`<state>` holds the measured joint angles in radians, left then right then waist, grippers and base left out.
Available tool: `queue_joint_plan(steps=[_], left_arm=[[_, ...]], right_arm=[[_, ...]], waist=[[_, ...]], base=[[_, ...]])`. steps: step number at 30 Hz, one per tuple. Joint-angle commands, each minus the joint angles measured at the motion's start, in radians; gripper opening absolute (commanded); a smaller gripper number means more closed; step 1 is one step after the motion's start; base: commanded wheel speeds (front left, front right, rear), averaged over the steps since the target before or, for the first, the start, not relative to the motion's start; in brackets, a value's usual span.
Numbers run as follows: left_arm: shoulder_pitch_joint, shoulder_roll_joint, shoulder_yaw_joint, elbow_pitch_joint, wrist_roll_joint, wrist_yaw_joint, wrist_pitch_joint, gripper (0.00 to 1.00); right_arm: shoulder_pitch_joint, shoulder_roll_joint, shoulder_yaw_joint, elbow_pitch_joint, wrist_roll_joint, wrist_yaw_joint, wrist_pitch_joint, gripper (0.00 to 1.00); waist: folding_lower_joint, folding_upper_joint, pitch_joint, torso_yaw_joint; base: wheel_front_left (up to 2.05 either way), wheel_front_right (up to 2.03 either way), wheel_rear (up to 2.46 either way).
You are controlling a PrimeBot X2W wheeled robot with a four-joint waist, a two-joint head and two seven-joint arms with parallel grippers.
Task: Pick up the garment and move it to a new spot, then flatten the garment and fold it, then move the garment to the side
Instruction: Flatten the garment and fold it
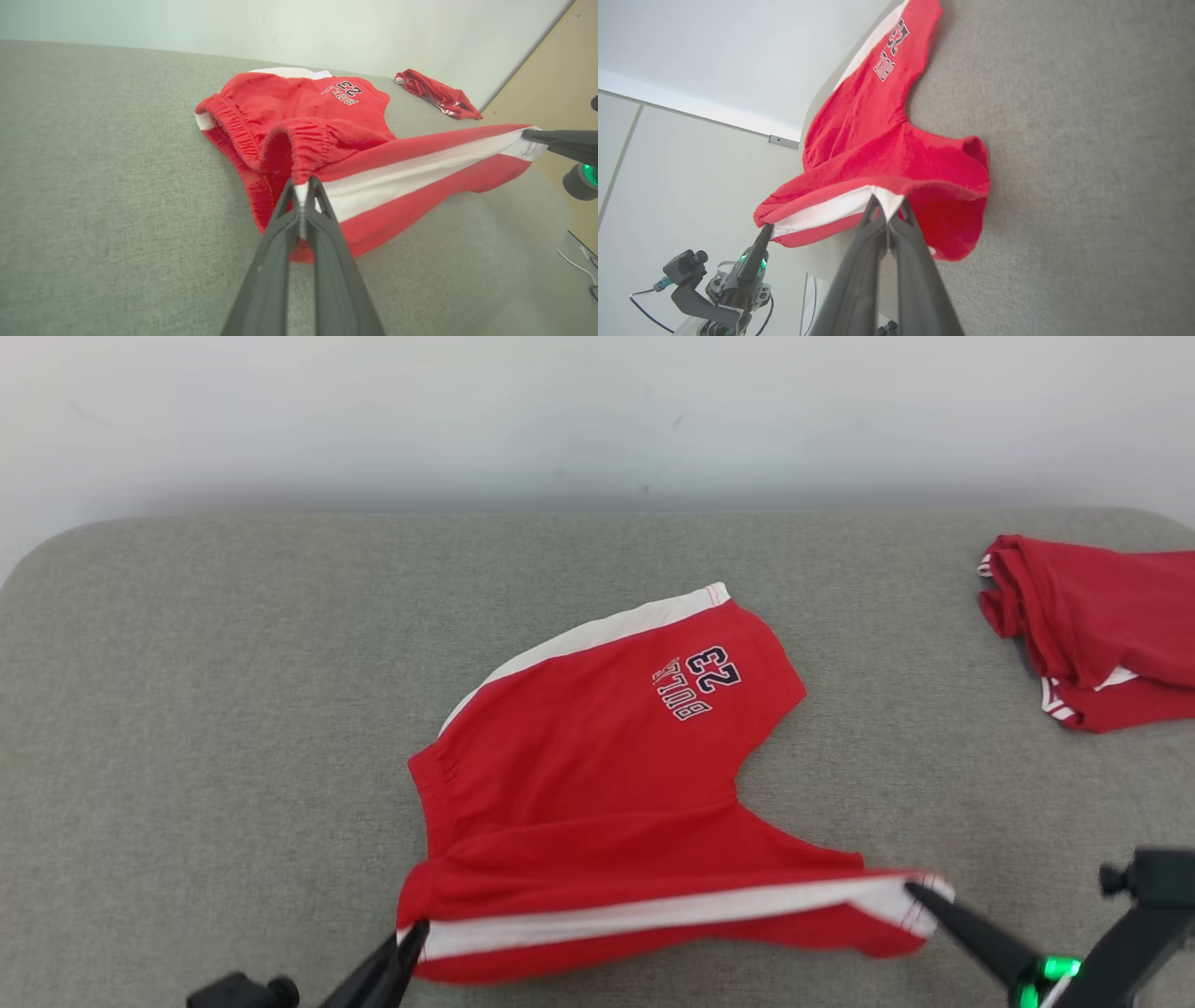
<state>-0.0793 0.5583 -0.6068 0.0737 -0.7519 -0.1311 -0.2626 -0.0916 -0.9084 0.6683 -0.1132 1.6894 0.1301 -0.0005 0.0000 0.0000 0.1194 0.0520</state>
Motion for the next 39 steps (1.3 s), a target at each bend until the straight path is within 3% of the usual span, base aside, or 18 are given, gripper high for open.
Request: queue_joint_plan(steps=[1, 12, 22, 29, 39], left_arm=[[-0.026, 0.001, 0.009, -0.014, -0.006, 0.002, -0.003, 0.0], [-0.304, -0.007, -0.065, 0.023, -0.036, 0.002, -0.003, 0.0], [-0.554, -0.026, -0.145, 0.194, -0.115, 0.002, -0.003, 0.0], [-0.635, -0.052, -0.185, 0.254, -0.138, 0.002, -0.003, 0.0], [-0.688, -0.092, -0.202, 0.293, -0.138, 0.002, -0.003, 0.0]], right_arm=[[-0.03, -0.006, -0.019, 0.009, -0.003, 0.002, -0.004, 0.0], [-0.347, 0.039, -0.051, 0.149, -0.092, 0.002, 0.118, 0.0], [-0.726, 0.18, 0.017, 0.444, -0.245, 0.002, 0.249, 0.0], [-0.916, 0.281, 0.071, 0.663, -0.372, 0.002, 0.227, 0.0], [-1.059, 0.369, 0.167, 0.86, -0.49, 0.002, 0.184, 0.0]], waist=[[0.0, 0.0, 0.005, 0.012], [0.0, 0.0, 0.111, 0.074], [0.0, 0.0, 0.22, 0.099], [0.0, 0.0, 0.277, 0.129], [0.0, 0.0, 0.328, 0.164]], base=[[0.0, 0.0, 0.0], [0.0, 0.0, 0.0], [0.0, 0.0, 0.0], [0.0, 0.0, 0.0], [0.0, 0.0, 0.0]])
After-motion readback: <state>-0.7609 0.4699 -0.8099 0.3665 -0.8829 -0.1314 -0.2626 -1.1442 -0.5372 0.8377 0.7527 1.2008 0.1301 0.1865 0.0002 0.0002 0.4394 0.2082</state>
